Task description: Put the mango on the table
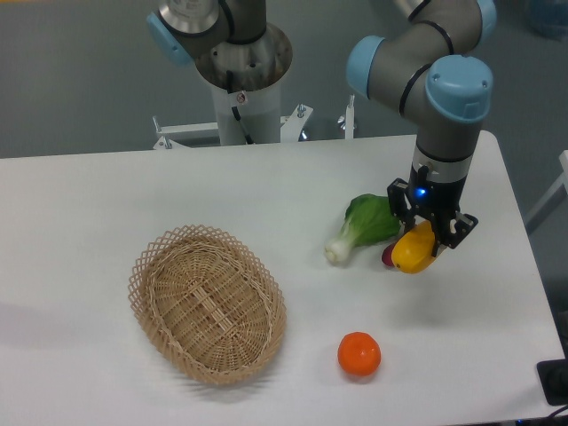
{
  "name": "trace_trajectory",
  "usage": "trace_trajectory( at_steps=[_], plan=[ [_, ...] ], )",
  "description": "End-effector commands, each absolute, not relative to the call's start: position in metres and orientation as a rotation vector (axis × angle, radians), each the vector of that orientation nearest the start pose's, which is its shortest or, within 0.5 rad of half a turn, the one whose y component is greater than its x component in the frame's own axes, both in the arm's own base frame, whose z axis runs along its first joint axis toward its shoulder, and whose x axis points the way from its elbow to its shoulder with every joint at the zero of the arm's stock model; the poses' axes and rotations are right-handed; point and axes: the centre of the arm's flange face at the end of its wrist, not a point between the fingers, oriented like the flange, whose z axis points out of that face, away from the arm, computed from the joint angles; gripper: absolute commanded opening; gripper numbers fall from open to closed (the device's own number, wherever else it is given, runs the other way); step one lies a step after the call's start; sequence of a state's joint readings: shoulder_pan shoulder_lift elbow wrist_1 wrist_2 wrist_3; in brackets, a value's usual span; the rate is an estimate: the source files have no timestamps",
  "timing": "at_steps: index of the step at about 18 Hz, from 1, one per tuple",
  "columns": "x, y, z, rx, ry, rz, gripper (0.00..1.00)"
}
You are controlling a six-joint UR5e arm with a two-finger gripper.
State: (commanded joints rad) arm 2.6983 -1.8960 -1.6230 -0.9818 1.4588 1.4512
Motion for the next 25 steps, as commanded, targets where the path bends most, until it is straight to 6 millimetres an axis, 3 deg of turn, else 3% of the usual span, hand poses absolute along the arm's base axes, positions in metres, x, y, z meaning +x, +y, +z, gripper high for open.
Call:
trace_trajectory(
  at_steps=[6, 10, 15, 17, 25],
  plan=[
    [-0.495, 0.416, 0.332, -2.920, 0.456, 0.285, 0.46],
    [-0.504, 0.436, 0.317, -2.885, 0.429, 0.365, 0.46],
    [-0.524, 0.458, 0.269, -2.870, 0.451, 0.387, 0.46],
    [-0.523, 0.466, 0.256, -2.867, 0.468, 0.392, 0.46],
    [-0.513, 0.464, 0.223, -2.904, 0.528, 0.336, 0.46]
  ],
)
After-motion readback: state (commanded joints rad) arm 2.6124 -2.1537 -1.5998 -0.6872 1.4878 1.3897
